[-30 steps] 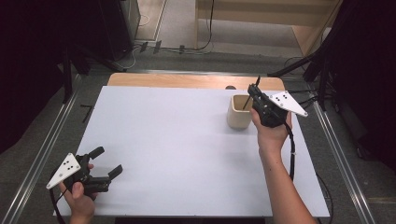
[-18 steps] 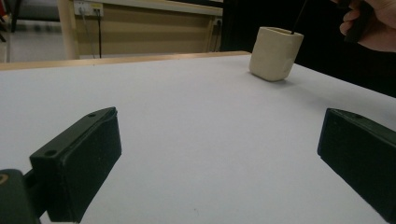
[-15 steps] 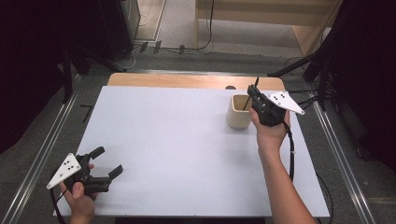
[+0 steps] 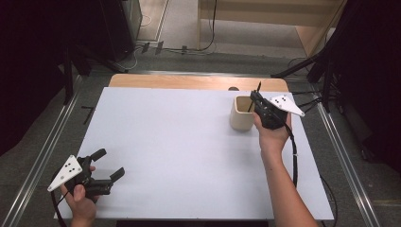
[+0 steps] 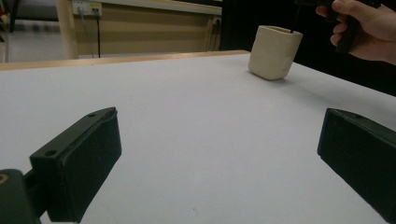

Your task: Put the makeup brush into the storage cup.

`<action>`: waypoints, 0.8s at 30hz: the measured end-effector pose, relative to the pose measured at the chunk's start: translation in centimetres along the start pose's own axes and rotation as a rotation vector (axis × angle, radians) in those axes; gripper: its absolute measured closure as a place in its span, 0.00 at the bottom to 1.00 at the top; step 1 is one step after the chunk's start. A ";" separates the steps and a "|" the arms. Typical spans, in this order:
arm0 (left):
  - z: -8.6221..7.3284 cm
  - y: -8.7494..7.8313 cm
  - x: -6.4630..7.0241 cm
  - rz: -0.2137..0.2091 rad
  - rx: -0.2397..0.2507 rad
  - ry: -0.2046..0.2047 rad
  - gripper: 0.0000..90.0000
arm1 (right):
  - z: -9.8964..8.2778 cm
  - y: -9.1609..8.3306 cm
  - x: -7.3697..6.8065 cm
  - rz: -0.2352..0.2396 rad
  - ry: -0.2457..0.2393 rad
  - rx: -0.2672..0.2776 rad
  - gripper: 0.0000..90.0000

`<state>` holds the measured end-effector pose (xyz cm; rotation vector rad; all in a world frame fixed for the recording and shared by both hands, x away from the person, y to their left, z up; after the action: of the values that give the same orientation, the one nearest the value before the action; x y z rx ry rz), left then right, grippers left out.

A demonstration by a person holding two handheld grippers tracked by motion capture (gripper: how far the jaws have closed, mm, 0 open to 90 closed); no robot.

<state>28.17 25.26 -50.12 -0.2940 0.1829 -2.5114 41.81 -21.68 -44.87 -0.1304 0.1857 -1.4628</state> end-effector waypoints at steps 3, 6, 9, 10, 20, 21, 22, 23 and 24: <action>0.0 0.0 0.0 0.000 0.000 0.000 0.00 | -0.7 0.4 0.1 -0.002 -0.002 -0.020 0.96; 0.0 0.0 0.0 0.000 0.000 0.001 0.00 | -1.2 0.6 0.0 0.002 -0.008 -0.036 0.96; 0.0 0.0 0.0 -0.001 0.000 0.000 0.00 | -1.4 0.8 -0.1 0.007 -0.011 -0.044 0.96; 0.0 0.0 0.0 -0.001 0.000 0.000 0.00 | -1.6 0.9 -0.2 0.008 -0.007 -0.047 0.96; 0.0 0.0 0.0 0.000 0.000 0.003 0.00 | -3.2 1.3 0.2 -0.001 0.006 -0.085 0.95; 0.0 0.0 0.0 0.001 0.000 0.003 0.00 | -3.2 1.3 0.2 -0.001 0.006 -0.085 0.95; 0.0 0.0 0.0 0.001 0.000 0.002 0.00 | -3.2 1.3 0.3 0.002 0.020 -0.084 0.89; 0.0 0.0 0.0 0.001 0.000 0.003 0.00 | -3.1 1.1 0.5 0.015 0.051 -0.091 0.73; 0.0 0.0 0.0 0.000 0.000 0.002 0.00 | -3.1 1.1 0.5 0.015 0.051 -0.091 0.73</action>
<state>28.16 25.26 -50.10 -0.2910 0.1833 -2.5114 42.33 -21.97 -48.17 -0.1653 0.2938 -1.4442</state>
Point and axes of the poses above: each handheld gripper's, and its own axes: y roughly forward along the jaws, z roughly out of its top, x roughly to its right, the point moved 8 cm from there along y, roughly forward along the jaws, and after that the axes turned 10 degrees about -z, right-handed, at the moved point
